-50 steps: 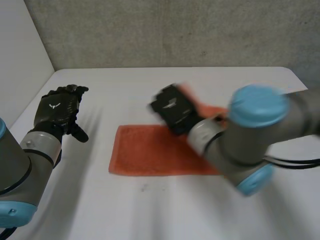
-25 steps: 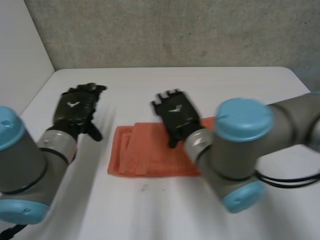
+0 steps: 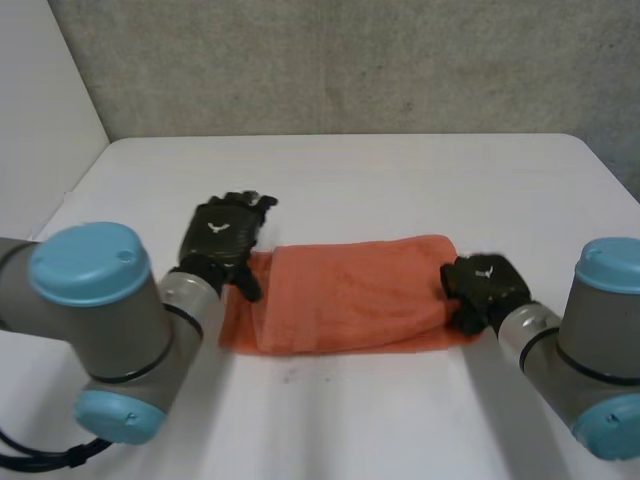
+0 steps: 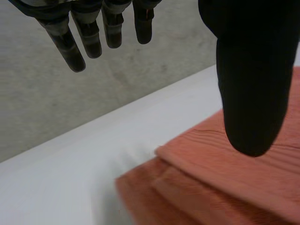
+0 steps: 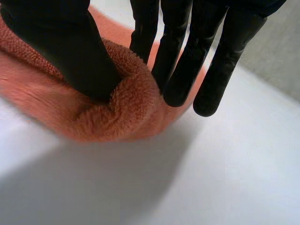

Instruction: Fold the laundry

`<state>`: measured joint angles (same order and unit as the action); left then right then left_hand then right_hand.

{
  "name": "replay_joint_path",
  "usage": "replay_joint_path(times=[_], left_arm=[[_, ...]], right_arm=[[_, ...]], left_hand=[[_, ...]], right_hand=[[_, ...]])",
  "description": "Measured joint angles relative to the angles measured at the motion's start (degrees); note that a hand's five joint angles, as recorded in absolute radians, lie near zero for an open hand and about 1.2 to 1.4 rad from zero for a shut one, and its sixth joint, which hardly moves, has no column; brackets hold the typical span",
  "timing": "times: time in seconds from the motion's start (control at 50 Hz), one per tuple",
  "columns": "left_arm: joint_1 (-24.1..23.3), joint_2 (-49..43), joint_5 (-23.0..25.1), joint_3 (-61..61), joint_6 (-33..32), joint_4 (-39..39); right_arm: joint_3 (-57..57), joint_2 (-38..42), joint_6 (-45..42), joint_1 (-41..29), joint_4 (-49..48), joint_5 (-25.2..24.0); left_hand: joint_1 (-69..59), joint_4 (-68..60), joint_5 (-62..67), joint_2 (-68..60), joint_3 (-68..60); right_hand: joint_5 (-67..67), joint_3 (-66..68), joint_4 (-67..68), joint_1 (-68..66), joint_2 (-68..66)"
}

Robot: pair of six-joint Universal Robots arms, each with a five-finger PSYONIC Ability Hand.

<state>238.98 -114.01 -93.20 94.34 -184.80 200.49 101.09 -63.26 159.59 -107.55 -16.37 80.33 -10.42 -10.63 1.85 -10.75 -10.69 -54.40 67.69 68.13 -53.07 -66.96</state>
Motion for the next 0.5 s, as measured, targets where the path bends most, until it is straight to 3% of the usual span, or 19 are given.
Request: replay_joint_path(times=[0.08,0.16,0.26,0.42,0.44,0.46,0.48,0.5], left_arm=[[1.8,4.1,-1.0,3.1,0.1,-0.4],[3.3,8.5,-1.7,6.4,0.2,-0.6],[5.2,13.7,-2.1,10.0,0.3,-1.4],[7.7,18.2,-2.4,12.4,0.6,-3.4],[8.0,18.5,-2.4,12.4,0.6,-3.6],[8.4,18.6,-2.4,12.4,0.6,-3.8],[8.5,18.6,-2.4,12.3,0.6,-3.9],[8.9,18.7,-2.4,12.2,0.6,-3.9]], right_arm=[[-3.6,-0.6,-2.9,-1.4,-1.7,0.4],[-11.6,0.0,-4.9,-8.4,-1.0,1.4],[-25.9,7.3,-6.3,-20.9,5.3,2.0],[-39.4,19.2,-8.6,-32.5,13.8,1.2],[-40.6,20.8,-8.9,-33.7,14.5,1.2],[-41.5,22.0,-9.1,-34.6,14.9,1.2],[-41.8,22.4,-9.1,-34.9,15.0,1.3],[-42.4,22.9,-9.1,-35.3,15.1,1.6]], left_hand=[[0.0,0.0,0.0,0.0,0.0],[0.1,0.0,0.0,0.0,0.0],[0.2,0.0,0.0,0.1,0.0],[0.2,0.4,0.0,0.5,0.4],[0.2,0.4,0.0,0.5,0.4],[0.2,0.4,0.0,0.5,0.4],[0.2,0.4,0.0,0.5,0.4],[0.2,0.4,0.0,0.5,0.4]], right_hand=[[-0.3,0.1,0.1,-0.5,-0.5],[-1.0,0.2,0.2,-0.9,-0.5],[-1.4,0.3,0.2,-0.9,-0.5],[-1.2,-0.7,-1.0,-0.8,0.4],[-0.2,-2.7,-3.1,0.4,2.8],[11.5,-15.3,-15.8,10.5,15.9],[11.5,-15.3,-15.8,10.5,15.9],[22.1,-26.4,-26.9,19.9,26.2]])
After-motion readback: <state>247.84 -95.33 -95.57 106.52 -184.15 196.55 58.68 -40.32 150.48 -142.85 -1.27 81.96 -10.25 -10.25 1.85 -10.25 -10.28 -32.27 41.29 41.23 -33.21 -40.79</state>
